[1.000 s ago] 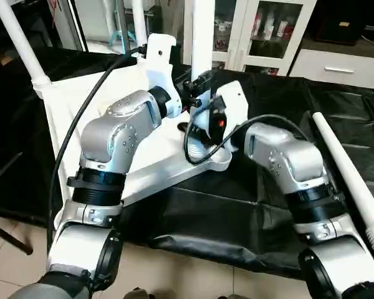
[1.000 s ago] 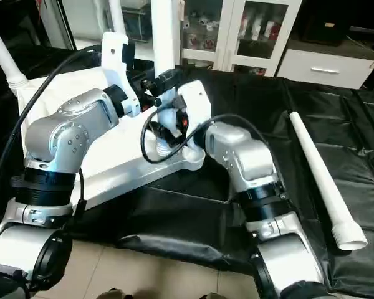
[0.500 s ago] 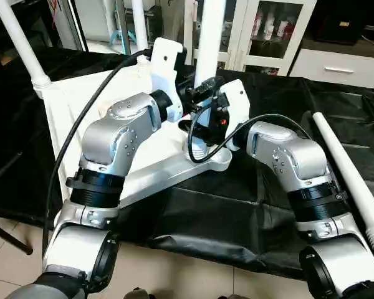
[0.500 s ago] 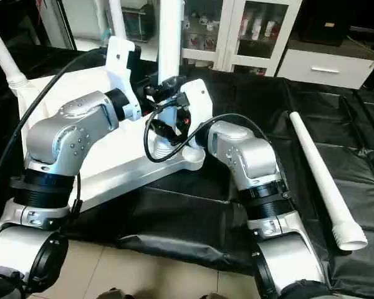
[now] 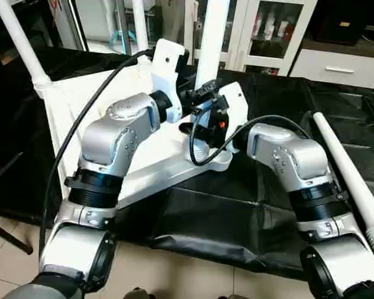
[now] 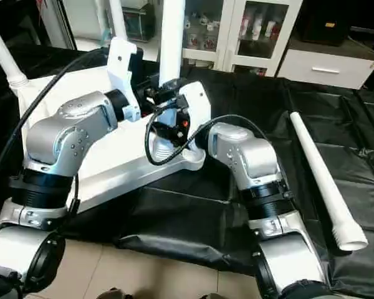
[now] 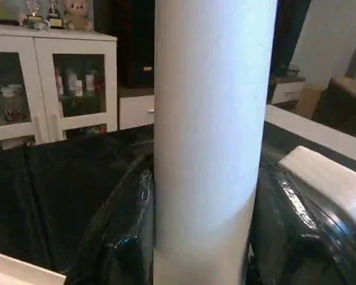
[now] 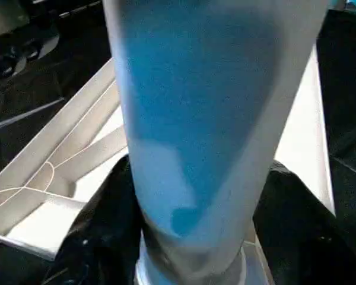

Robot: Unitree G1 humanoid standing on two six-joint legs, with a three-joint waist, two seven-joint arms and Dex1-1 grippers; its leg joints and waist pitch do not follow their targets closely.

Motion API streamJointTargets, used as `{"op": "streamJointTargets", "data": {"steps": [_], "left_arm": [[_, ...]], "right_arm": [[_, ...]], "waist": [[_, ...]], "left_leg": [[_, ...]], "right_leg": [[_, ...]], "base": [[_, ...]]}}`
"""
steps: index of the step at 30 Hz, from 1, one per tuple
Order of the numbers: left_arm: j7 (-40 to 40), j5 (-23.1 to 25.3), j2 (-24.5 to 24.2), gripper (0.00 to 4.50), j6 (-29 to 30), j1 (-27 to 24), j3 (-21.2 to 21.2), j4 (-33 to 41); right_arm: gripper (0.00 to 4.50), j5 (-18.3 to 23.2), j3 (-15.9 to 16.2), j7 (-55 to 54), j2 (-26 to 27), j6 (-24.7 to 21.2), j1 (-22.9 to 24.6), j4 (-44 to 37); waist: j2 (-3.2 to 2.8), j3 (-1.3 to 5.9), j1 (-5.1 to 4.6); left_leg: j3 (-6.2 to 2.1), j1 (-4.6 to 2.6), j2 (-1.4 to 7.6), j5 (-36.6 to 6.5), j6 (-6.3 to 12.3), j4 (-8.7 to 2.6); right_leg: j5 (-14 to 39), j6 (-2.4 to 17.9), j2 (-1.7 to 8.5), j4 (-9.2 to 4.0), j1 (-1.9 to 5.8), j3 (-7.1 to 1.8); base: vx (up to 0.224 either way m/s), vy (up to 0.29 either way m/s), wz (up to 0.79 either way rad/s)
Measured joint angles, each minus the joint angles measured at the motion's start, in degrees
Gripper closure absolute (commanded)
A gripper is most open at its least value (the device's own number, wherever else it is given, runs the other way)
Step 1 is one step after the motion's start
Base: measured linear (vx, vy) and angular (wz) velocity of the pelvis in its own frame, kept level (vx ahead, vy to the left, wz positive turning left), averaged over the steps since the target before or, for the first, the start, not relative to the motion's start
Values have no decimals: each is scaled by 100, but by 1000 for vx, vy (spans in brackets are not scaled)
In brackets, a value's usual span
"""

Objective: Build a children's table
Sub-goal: Insert table leg to table base

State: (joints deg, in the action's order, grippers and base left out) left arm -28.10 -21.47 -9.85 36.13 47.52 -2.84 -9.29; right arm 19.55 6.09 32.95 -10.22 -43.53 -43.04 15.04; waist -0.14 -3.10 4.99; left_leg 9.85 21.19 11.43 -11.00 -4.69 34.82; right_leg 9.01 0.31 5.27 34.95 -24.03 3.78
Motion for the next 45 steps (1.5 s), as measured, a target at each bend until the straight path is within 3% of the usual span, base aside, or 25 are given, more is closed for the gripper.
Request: {"op": "streamJointTargets", "data": {"steps": [4, 5, 8, 13, 21, 23, 27, 30, 31, 33, 35, 38, 41, 42, 45], "left_arm": [[-44, 25, -14, 266, -15, -3, -5, 0], [-46, 32, -15, 231, -23, -3, -10, 0], [-44, 37, -32, 196, 6, -2, -15, 12], [-33, -37, -37, 154, 256, -6, 59, 71], [20, -508, 205, 94, 361, -7, 547, 196], [104, -710, 350, 66, 196, 12, 834, 231], [197, -1104, 296, 64, -2, 45, 1445, 399], [306, -1015, -136, 64, -127, -7, 1645, 495], [302, -864, -308, 64, -156, -100, 1613, 525], [89, -223, -877, 64, -368, -590, 1107, 596], [-411, 376, -1304, 64, -444, -1324, 119, 573], [-701, 414, -1011, 29, 37, -1881, -692, 325], [-870, 171, -902, 24, 306, -1816, -947, 354], [-875, 151, -893, 4, 321, -1762, -947, 355], [-835, 451, -727, 0, 155, -1600, -1084, 115]], "right_arm": [[256, 3, 8, 12, 1, -11, 0, -4], [258, 5, 8, 12, 1, -11, 0, -4], [261, 2, 12, 14, 1, -11, 1, -3], [264, -15, -10, -10, -39, -8, 1, 15], [264, -12, -271, -150, -150, 145, 3, 194], [264, -14, -445, -199, -276, 259, 14, 339], [264, 151, -965, -106, -579, 257, 209, 369], [264, 268, -1187, 128, -963, 266, 499, 242], [264, 270, -1256, 156, -1044, 269, 565, 214], [264, 331, -1390, 260, -1152, 322, 732, -2], [264, 351, -1460, 359, -1231, 494, 916, -334], [264, 350, -1394, 464, -1270, 525, 992, -661], [264, 359, -1200, 566, -1328, 497, 1163, -1023], [264, 359, -1175, 579, -1360, 483, 1217, -1066], [264, 329, -1143, 564, -1494, 405, 1438, -1272]], "waist": [[0, 0, 1], [0, 0, 2], [0, 0, 0], [0, 0, 0], [1, 0, 13], [6, -3, 15], [8, -4, 4], [8, -4, -12], [7, -4, -22], [5, -2, -39], [-4, 3, -14], [13, -7, 38], [8, -6, 45], [4, -5, 36], [-19, -2, 7]], "left_leg": [[0, 0, 0, 0, 0, 0], [0, 0, 0, 0, 0, 0], [0, 0, 0, 0, 0, 0], [1, 0, 0, 0, 0, 0], [3, 1, -1, 0, 0, 1], [5, 1, -1, 0, 0, 2], [8, 0, 0, 0, 0, -1], [8, -6, 0, 0, 1, -5], [7, -8, 1, 0, 1, -6], [7, -15, 1, 0, 0, -16], [8, -20, -1, 0, 1, -19], [18, 12, 8, 2, 0, 2], [20, 7, 17, 3, 2, 5], [20, 3, 17, 3, 2, 5], [20, -14, 15, 3, 2, 4]], "right_leg": [[0, 0, 0, 0, 0, 0], [0, 0, 0, 0, 0, 0], [0, 0, 0, 0, 0, 0], [0, 0, 0, 1, 0, -1], [0, 0, 1, 0, 1, 0], [0, 1, 1, 0, 2, 0], [0, 1, 0, 0, 0, 0], [1, 0, -2, 0, 1, 0], [1, -1, -2, 1, -1, -2], [6, -10, -2, 1, 4, -4], [15, -24, 1, 2, 4, -7], [11, -18, -1, 4, -6, -4], [10, -16, -1, 4, 4, -5], [10, -15, -1, 5, 6, -7], [11, -18, -1, 2, 23, -9]], "base": [[0, 0, 0], [0, 0, 0], [0, 0, 0], [0, 0, 0], [0, 0, 0], [0, 0, 0], [0, 0, 0], [0, 0, 0], [0, 0, 0], [0, 0, 0], [0, 0, 0], [0, 0, 0], [0, 0, 0], [0, 0, 0], [0, 0, 0]]}}
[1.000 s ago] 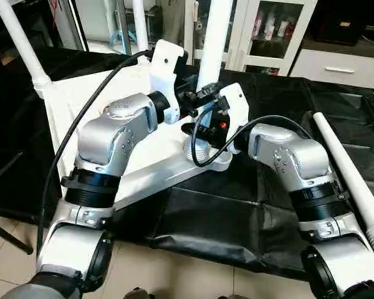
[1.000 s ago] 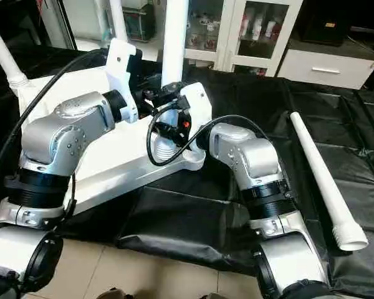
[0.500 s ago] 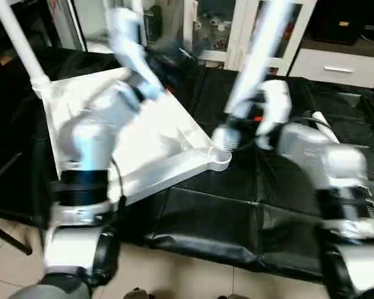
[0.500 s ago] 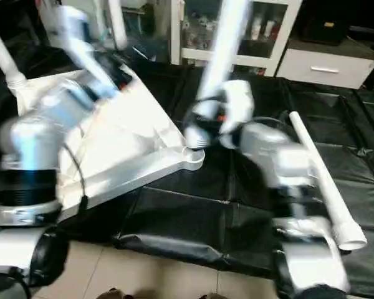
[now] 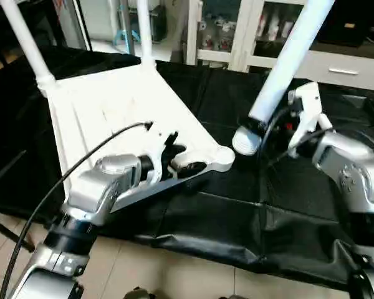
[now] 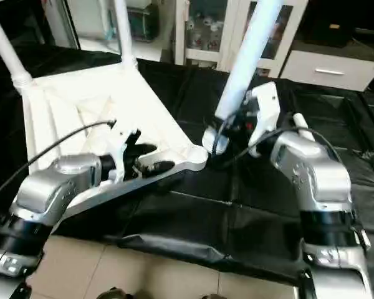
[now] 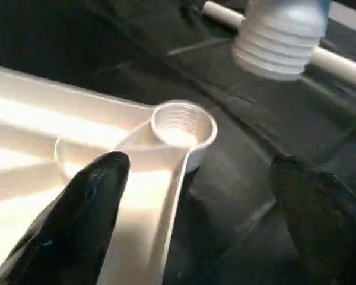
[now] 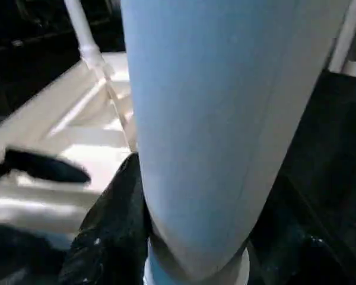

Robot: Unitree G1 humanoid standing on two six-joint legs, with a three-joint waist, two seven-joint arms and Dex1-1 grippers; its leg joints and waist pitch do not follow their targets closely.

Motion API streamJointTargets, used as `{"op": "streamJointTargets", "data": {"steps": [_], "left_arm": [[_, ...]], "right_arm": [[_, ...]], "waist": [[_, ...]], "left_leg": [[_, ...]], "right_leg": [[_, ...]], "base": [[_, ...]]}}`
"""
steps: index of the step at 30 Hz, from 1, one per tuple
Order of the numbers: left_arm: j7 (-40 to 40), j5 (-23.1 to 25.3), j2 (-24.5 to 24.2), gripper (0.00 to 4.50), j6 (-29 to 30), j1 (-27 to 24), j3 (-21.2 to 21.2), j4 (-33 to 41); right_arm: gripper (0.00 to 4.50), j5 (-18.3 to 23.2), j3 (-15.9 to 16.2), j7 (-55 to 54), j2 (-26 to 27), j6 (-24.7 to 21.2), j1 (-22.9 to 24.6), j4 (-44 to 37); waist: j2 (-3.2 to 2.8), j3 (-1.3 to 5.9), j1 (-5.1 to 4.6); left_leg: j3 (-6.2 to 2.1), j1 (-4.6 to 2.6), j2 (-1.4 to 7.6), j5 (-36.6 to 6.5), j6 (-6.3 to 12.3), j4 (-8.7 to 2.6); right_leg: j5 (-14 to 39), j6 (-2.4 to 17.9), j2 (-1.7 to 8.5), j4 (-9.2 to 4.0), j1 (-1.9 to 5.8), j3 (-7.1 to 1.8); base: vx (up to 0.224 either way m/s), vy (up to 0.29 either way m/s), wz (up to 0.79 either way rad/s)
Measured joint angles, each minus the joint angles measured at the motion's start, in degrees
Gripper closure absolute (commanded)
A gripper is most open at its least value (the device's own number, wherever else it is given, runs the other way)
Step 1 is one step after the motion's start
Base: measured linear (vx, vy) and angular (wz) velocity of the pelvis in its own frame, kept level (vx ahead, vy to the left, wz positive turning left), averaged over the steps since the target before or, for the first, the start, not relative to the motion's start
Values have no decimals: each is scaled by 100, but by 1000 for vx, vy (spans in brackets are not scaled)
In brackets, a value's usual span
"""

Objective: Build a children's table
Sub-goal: Insert table leg to table base

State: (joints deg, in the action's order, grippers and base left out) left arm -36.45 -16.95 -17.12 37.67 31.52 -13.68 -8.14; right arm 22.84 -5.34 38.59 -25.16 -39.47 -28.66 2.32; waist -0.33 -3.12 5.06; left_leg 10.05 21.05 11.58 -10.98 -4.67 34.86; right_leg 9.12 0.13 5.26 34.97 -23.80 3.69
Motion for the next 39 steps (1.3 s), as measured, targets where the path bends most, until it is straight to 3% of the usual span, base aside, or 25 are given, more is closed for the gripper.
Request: {"op": "streamJointTargets", "data": {"steps": [5, 13, 25, 39], "left_arm": [[133, 433, 204, 0, -185, 169, -303, -872], [201, 822, 269, 0, -530, 311, -499, -1408], [-160, 943, 363, 96, -673, 545, -538, -1902], [-495, 1109, 270, 221, -298, 740, -653, -2009]], "right_arm": [[264, -22, 79, -68, -9, -49, 157, -239], [264, -26, 145, -136, -29, -143, 303, -543], [264, -24, 154, -186, -38, -167, 345, -608], [264, -22, 209, -184, -69, -168, 395, -661]], "waist": [[-22, 1, -99], [-44, 2, -146], [-46, 2, -152], [-85, 13, -191]], "left_leg": [[-8, 2, 2, 6, -10, -8], [-10, 7, 1, 5, -9, -11], [-10, 5, 1, 6, -10, -10], [-10, -2, 1, 6, -10, -13]], "right_leg": [[-1, -4, -9, 3, -11, 1], [-2, 1, -8, -5, -9, 3], [-4, 3, -7, -3, -8, 3], [-4, 4, -7, -2, -4, 3]], "base": [[0, 0, 0], [0, 0, 0], [0, 0, 0], [0, 0, 0]]}}
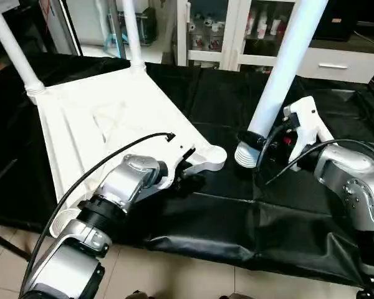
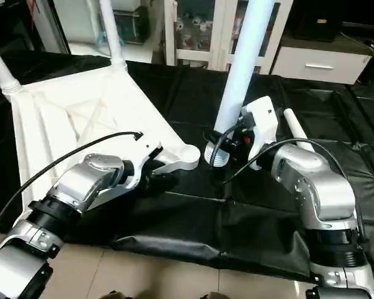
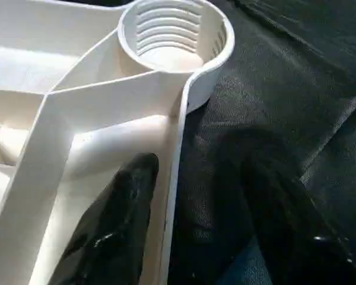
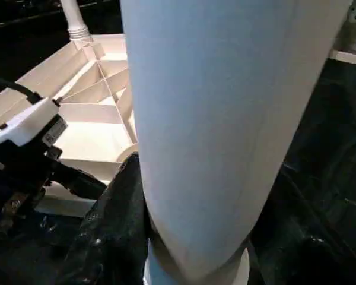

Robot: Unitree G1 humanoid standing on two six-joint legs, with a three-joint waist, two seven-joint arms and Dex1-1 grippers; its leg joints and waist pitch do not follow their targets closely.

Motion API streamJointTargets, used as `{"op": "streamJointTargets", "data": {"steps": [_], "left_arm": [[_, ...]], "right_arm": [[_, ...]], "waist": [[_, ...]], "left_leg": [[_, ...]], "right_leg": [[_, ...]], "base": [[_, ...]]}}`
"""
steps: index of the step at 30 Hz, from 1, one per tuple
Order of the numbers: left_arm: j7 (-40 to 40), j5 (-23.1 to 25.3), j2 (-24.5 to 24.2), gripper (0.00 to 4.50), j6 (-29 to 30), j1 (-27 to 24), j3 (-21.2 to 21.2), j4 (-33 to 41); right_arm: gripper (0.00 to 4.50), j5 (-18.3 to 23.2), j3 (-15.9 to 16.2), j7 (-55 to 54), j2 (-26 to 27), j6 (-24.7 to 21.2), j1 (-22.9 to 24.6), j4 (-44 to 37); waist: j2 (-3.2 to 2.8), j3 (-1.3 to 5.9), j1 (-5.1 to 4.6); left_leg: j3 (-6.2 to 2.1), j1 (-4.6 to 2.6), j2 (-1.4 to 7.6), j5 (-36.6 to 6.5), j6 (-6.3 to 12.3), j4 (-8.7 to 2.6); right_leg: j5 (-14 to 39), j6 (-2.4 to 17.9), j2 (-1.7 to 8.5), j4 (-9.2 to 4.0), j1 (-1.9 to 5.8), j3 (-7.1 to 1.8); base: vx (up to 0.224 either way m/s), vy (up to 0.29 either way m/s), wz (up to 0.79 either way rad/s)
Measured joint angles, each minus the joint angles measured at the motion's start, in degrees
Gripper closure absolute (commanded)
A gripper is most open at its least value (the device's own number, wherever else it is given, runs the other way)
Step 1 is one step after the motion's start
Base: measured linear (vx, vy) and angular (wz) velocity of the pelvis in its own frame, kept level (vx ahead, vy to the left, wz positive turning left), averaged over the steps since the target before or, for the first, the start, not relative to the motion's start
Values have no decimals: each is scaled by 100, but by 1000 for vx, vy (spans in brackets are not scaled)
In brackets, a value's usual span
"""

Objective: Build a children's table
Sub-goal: Insert table leg to table base

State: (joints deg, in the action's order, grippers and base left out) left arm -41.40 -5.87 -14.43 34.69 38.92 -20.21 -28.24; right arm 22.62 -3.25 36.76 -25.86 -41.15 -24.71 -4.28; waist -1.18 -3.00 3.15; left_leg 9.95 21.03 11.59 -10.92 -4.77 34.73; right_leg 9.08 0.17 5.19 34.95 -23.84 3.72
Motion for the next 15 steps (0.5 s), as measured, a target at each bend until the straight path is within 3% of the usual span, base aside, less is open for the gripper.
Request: {"op": "streamJointTargets", "data": {"steps": [14, 15], "left_arm": [[-181, -1, -435, 328, 423, -324, 122, 594], [-182, 2, -440, 351, 423, -331, 120, 600]], "right_arm": [[264, 1, 22, 11, -18, 2, 0, 3], [264, 1, 31, 14, -18, 3, 0, 4]], "waist": [[-12, -1, 19], [-12, -1, 19]], "left_leg": [[1, 2, 0, 0, 0, -9], [1, 1, 0, 0, 0, -9]], "right_leg": [[3, 0, 0, -4, -3, 1], [3, 0, 0, -4, -2, 1]], "base": [[0, 0, 0], [0, 0, 0]]}}
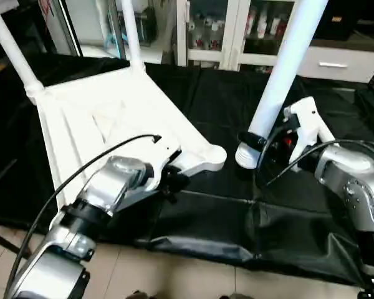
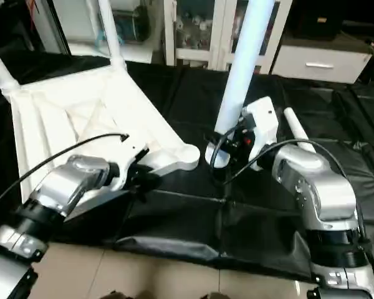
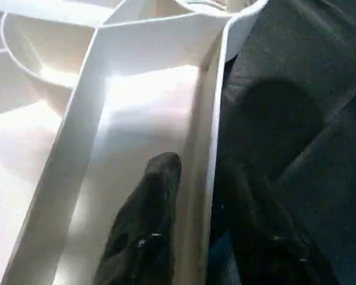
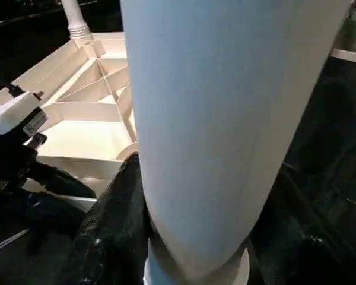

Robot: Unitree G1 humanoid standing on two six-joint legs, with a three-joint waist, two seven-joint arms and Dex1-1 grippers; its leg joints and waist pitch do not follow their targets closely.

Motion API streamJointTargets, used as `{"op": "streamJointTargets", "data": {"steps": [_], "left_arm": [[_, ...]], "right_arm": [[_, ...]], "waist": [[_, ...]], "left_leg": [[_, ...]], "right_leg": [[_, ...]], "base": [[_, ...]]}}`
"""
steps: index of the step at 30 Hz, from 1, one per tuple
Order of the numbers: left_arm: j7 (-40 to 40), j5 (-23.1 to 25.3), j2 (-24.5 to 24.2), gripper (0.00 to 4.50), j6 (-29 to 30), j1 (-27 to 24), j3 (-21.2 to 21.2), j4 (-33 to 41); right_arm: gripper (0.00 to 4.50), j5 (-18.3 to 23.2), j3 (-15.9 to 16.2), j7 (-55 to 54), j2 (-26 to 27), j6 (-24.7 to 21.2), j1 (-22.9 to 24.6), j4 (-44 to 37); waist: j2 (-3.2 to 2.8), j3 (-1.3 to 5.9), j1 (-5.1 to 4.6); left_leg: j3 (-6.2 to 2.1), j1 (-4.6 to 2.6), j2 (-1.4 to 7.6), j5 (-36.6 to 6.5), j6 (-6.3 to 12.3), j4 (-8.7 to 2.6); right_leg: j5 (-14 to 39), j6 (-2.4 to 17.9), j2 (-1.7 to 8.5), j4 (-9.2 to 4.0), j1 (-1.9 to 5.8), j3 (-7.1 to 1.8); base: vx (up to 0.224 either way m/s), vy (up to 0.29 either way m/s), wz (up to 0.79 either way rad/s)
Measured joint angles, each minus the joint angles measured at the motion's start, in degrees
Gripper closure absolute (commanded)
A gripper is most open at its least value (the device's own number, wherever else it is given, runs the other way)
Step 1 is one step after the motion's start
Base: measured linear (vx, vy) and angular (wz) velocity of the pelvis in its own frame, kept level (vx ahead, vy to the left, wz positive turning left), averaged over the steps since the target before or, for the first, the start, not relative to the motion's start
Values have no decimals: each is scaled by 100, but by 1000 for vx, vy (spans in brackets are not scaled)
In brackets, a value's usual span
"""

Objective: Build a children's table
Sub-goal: Insert table leg to table base

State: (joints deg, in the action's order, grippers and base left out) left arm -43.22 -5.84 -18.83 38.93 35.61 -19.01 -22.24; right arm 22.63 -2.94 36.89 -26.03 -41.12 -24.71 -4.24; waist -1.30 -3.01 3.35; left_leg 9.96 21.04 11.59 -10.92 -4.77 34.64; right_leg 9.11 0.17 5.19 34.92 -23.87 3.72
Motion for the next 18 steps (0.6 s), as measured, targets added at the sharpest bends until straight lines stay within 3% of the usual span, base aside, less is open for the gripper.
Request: {"op": "streamJointTargets", "data": {"steps": [5, 6, 13, 18], "left_arm": [[-18, 15, -15, 372, 12, -4, -13, 18], [-25, 28, -15, 405, 12, -5, -18, 25], [-286, 121, -169, 448, -191, -166, -155, 288], [-972, 109, -552, 450, -715, -657, -500, 965]], "right_arm": [[264, 0, 14, 38, 0, 3, -1, 9], [264, 0, 14, 46, 0, 4, -1, 11], [264, 7, 33, 56, 4, 7, -17, 35], [264, 129, 30, 252, 11, 7, -31, 202]], "waist": [[0, 0, -1], [0, 0, -1], [-1, 0, -12], [-54, 30, 36]], "left_leg": [[0, -1, -1, 0, 0, 0], [0, 0, 0, 0, 0, 0], [2, 3, -1, -1, 1, -10], [7, 2, -1, -6, 7, -20]], "right_leg": [[1, -1, 0, 0, 0, 0], [1, -2, 0, 0, 0, 0], [5, -4, 0, -9, -4, -1], [19, -3, 4, -10, -1, 3]], "base": [[0, 0, 0], [0, 0, 0], [0, 0, 0], [0, 0, 0]]}}
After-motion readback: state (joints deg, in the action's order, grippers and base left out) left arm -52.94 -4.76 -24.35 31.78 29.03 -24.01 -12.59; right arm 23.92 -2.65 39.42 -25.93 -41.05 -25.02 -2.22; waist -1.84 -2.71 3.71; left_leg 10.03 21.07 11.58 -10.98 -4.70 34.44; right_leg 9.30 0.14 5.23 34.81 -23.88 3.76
